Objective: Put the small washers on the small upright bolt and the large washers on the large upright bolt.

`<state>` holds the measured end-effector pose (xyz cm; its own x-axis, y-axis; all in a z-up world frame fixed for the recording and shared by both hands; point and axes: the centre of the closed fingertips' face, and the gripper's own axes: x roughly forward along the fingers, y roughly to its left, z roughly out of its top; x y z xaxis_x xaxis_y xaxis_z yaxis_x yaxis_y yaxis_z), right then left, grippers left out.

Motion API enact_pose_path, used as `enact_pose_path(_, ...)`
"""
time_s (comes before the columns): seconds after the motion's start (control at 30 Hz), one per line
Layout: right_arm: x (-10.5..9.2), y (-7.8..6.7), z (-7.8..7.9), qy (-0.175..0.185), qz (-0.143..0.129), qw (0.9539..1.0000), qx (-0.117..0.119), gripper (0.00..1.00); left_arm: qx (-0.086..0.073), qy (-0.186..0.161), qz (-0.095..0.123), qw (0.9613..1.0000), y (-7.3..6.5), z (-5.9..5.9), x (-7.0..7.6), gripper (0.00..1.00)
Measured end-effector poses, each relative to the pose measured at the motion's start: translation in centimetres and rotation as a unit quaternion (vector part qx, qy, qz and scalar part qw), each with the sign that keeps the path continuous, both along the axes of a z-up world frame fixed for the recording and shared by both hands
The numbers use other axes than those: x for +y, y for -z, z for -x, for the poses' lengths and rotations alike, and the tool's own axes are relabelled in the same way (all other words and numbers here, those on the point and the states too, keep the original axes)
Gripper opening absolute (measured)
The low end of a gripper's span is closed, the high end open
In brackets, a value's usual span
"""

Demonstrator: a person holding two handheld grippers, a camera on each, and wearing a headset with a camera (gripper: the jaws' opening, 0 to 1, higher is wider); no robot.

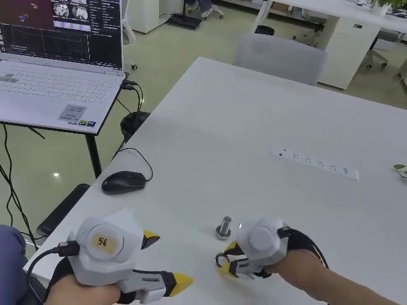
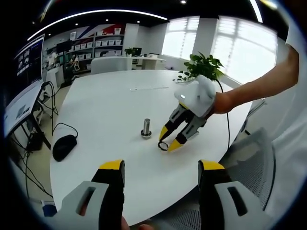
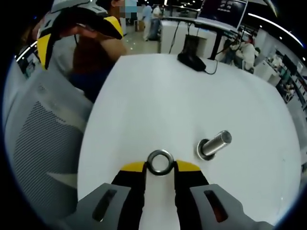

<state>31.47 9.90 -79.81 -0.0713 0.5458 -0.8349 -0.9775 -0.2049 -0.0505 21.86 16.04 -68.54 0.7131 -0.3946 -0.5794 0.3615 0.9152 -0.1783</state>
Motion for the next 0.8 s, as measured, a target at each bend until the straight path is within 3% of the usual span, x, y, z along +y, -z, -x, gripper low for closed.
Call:
enact_pose_path(0.17, 0.2, -1.5, -0.9, 0.006, -0.007, 0.9998, -0.015, 0.23, 0.0, 0.0, 0.0, 1.0, 0.0, 0.0, 0.0, 0.61)
enact_pose_path(0.5, 1.2, -5.0, -4.2, 0.024, -0.024, 0.9984, -0.045, 0.23, -0.002, -0.001, 0.002, 1.0, -0.1, -0.1, -0.1, 0.61)
enact_pose_path(0.8, 2.3, -5.4, -6.1, 0.027, -0.015, 0.998, -0.055, 0.23, -0.001, -0.001, 0.001, 1.0, 0.0, 0.0, -0.1, 0.61)
